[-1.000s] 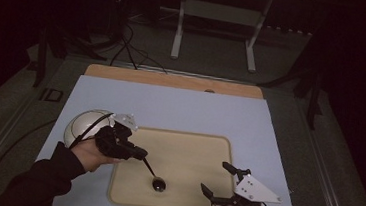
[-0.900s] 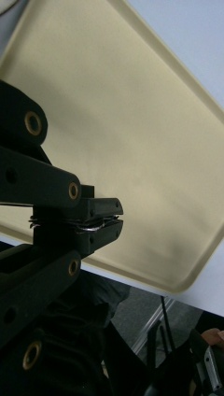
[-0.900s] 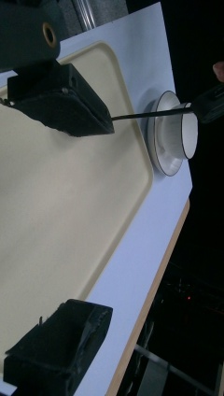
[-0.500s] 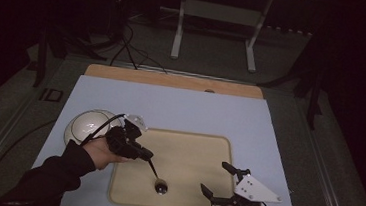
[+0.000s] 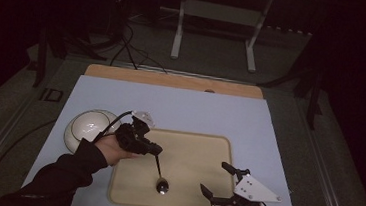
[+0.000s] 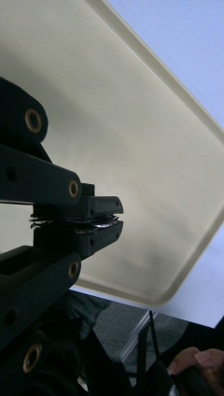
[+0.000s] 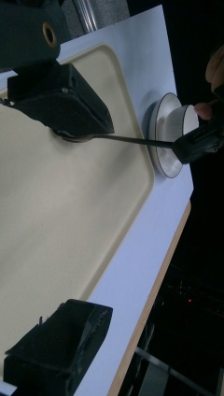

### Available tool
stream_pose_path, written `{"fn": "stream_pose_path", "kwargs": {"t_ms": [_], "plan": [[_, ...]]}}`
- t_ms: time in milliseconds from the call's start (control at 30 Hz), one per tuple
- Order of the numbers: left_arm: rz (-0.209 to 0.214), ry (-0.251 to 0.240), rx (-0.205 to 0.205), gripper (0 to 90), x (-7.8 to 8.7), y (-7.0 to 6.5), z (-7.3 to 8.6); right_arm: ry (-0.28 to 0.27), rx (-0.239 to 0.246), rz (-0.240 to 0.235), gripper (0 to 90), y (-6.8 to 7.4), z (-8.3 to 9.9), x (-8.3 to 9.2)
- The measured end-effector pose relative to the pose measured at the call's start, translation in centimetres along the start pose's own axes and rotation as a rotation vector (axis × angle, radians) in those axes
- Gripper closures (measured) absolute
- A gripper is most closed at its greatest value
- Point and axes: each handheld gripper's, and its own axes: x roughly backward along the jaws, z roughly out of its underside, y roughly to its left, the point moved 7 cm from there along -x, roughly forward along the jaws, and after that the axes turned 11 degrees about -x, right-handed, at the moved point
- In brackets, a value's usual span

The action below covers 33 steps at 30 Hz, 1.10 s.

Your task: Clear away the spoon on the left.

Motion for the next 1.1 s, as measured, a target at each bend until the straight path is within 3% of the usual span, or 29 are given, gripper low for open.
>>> {"fn": "stream_pose_path", "kwargs": {"t_ms": [133,467,867,1100], "plan": [[0.009,-0.032,0.007,85.0,-0.6,0.2,-0.2,0.001,-0.002,-0.001,11.3,0.0,0.0,0.0],[-0.043,-0.073,0.029,85.1,-2.2,1.2,-0.3,0.003,-0.004,-0.001,11.2,-0.1,0.1,0.0],[-0.077,-0.084,0.081,82.2,-4.1,2.7,0.0,0.011,-0.004,-0.008,11.3,0.0,0.1,-0.1],[-0.127,-0.069,0.11,79.2,-5.7,3.7,0.3,0.016,-0.001,-0.012,11.3,0.1,0.2,-0.2]]}}
